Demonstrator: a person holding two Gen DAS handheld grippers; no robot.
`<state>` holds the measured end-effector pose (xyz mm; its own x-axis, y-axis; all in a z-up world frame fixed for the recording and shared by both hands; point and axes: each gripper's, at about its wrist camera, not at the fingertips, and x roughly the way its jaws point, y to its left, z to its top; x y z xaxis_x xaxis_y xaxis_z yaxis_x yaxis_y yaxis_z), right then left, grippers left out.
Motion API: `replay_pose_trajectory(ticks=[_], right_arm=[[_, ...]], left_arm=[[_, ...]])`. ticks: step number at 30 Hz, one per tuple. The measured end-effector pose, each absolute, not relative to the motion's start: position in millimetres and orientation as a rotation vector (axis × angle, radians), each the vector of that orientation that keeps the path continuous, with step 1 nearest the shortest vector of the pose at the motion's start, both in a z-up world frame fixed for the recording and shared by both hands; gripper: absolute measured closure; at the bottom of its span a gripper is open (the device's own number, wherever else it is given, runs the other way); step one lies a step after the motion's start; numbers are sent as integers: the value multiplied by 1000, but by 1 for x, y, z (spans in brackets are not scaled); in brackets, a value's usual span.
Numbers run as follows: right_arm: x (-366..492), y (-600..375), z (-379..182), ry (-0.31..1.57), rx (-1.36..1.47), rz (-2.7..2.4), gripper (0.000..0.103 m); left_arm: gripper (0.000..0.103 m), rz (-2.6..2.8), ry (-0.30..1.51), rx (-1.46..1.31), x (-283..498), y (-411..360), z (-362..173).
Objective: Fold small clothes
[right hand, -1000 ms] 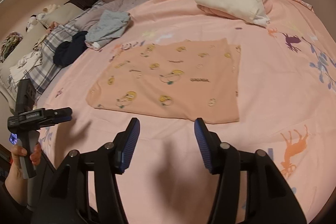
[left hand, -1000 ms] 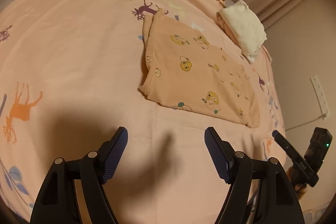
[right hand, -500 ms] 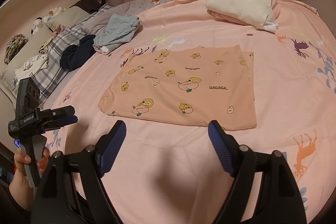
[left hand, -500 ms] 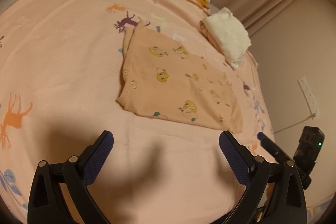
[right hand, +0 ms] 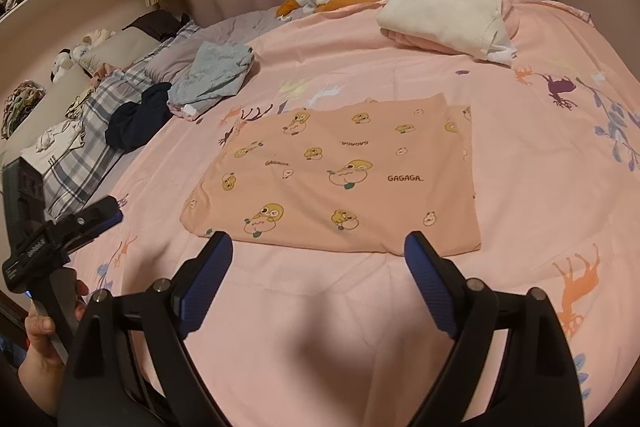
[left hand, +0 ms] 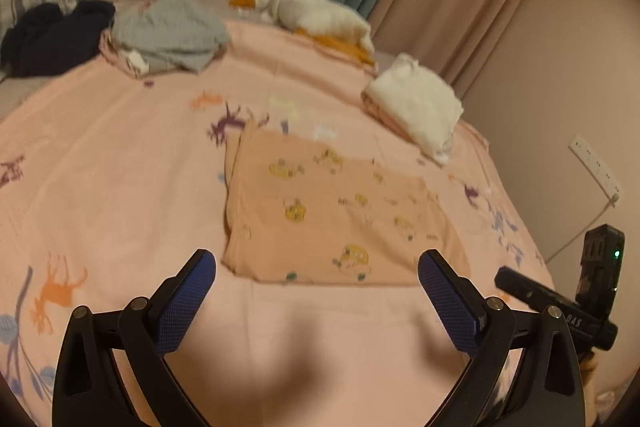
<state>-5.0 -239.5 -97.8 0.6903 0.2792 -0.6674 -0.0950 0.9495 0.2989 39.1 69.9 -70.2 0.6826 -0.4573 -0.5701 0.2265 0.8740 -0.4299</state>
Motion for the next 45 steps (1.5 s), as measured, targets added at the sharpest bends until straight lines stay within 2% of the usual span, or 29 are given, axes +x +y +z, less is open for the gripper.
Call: replay_pose_trajectory(ticks=[3,7,12,15,45], right_arm=[[-4,-240,-99,784,250,205,14],[-1,-241,-102,787,246,192,11],[3,-242,-108,801,241,190,9],[8,-244,-112,818,246,196,4],[53,-236,-143,906,334,238,1]], left_arm=[[1,-415,739,-358,46,70,-73],[1,-477,888,-497,71,74,-100],[1,-445,978,-613,84,82,-124],[1,-429,1004,-621,88,83,-131],[1,-297,1088,-529,112,90,-148]])
